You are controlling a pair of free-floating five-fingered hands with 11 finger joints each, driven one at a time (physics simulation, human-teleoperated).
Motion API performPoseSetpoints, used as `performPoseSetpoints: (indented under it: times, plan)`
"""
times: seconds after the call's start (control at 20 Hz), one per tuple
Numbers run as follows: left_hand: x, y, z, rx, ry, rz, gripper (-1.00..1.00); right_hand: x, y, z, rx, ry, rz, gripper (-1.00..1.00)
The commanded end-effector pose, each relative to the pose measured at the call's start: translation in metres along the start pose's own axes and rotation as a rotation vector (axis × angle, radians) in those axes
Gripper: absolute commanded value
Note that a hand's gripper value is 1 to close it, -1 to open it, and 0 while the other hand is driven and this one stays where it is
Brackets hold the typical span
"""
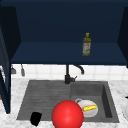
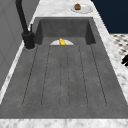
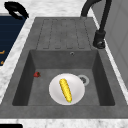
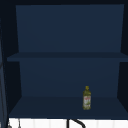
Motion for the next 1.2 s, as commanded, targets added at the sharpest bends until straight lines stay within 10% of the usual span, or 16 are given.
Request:
performPoseSetpoints:
  times: [0.0,0.45,1.15]
  plan:
    - [0.0,0.0,0.0,0.0,0.0,0.0,0.0,-0.027,0.004,-0.017,0.07,0.009,-0.007,-1.0]
    - [0.0,0.0,0.0,0.0,0.0,0.0,0.0,-0.051,0.039,-0.07,0.047,-0.008,0.074,-1.0]
    - [0.0,0.0,0.0,0.0,0.0,0.0,0.0,-0.104,0.059,-0.094,0.102,0.026,-0.138,-1.0]
